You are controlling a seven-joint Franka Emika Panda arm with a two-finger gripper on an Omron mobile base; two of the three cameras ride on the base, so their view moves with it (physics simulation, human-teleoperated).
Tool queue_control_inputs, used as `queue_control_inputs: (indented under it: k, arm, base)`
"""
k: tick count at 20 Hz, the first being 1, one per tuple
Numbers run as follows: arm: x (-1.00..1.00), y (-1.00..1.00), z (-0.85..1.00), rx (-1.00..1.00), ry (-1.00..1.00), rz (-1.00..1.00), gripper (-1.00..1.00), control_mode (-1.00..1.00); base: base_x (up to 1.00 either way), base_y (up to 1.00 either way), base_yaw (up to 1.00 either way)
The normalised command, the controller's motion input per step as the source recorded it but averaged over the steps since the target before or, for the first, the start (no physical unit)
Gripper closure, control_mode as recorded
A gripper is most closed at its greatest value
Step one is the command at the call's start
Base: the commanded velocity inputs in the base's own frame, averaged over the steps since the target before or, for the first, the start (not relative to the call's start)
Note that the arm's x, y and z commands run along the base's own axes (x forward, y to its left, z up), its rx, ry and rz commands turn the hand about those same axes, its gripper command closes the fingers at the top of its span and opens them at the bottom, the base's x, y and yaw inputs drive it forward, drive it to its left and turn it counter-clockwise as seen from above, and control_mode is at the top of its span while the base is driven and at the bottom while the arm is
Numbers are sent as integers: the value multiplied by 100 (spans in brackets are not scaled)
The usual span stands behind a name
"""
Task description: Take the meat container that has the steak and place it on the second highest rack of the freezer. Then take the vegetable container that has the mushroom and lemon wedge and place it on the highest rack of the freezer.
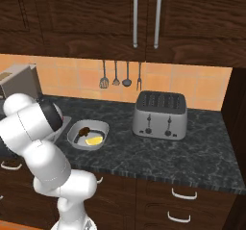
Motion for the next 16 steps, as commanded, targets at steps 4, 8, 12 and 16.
queue_control_inputs:
  k: [4,8,12,16]
  arm:
    - [0,0,1,0,-1,0,100,-100]
    - [-2,0,21,-6,0,0,100,-100]
    - [-2,0,51,-6,0,0,100,-100]
    - [0,0,76,-7,0,0,100,-100]
  base:
    - [0,0,0]
    - [0,0,0]
    - [0,0,0]
    - [0,0,0]
